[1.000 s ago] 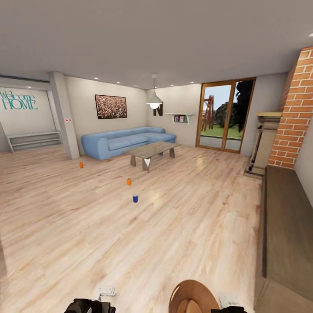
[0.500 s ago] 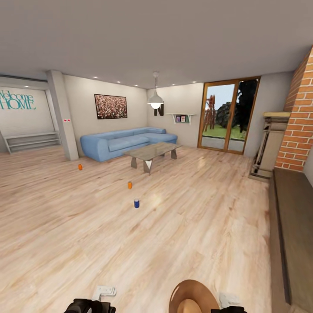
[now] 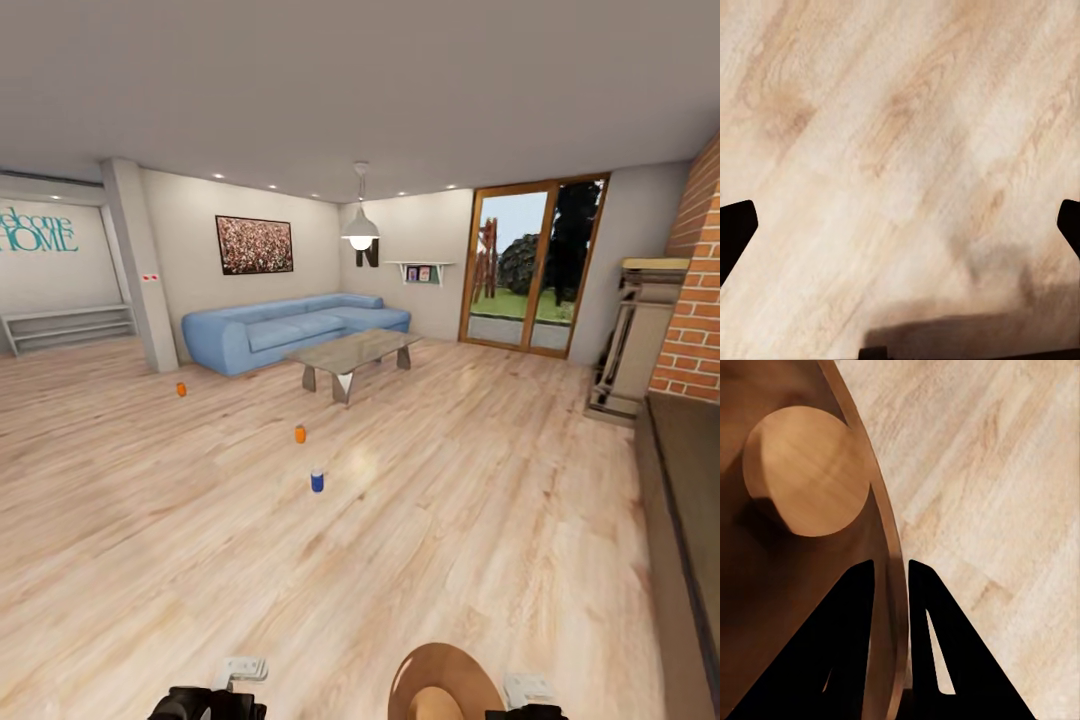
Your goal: Put the three can of soda from the living room inside the tash can in the kitchen.
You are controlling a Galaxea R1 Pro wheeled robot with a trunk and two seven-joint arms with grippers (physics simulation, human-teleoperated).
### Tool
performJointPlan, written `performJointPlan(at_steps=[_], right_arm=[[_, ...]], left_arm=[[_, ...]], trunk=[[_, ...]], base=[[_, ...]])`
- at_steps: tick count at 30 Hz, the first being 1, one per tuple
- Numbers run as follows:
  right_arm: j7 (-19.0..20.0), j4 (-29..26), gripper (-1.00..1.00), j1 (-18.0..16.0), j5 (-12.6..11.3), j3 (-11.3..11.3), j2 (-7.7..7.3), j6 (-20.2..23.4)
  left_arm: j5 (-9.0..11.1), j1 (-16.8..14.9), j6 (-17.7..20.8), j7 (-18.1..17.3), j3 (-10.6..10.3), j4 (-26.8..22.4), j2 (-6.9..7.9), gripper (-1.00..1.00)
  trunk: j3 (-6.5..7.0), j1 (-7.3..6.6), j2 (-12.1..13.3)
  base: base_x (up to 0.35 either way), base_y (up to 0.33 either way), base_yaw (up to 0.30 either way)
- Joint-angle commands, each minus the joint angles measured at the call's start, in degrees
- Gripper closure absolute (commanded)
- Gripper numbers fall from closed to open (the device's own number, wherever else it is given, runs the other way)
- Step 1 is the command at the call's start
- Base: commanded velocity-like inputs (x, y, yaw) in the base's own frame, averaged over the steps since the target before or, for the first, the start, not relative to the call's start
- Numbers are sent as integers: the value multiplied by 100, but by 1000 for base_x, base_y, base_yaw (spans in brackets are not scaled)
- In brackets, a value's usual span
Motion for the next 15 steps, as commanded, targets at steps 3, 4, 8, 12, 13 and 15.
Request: performJointPlan(at_steps=[3, 4, 8, 12, 13, 15], right_arm=[[26, -5, 100, -2, -31, -9, -1, -3], [25, -5, 100, -2, -31, -11, 2, -4], [30, -5, 100, -2, -31, -8, 0, -4], [31, -8, 100, -2, -31, -5, -1, -4], [32, -8, 100, -2, -31, -5, -1, -4], [32, -8, 100, -2, -30, -4, -1, -4]], left_arm=[[-2, 0, -12, 2, 0, 0, 0, -100], [-3, 1, -16, 2, 0, 0, 0, -100], [-3, 1, -20, 2, 0, 0, 0, -100], [-3, 3, -27, 3, 0, 0, 0, -100], [-3, 4, -27, 3, 0, 0, 0, -100], [-3, 5, -28, 3, 0, 0, 0, -100]], trunk=[[1, 0, 0], [1, 0, 0], [1, 0, 0], [1, 0, 0], [1, 0, 0], [1, 0, 0]], base=[[341, 99, 0], [341, 99, 0], [341, 99, 0], [341, 99, 0], [340, 98, 0], [340, 98, 0]])
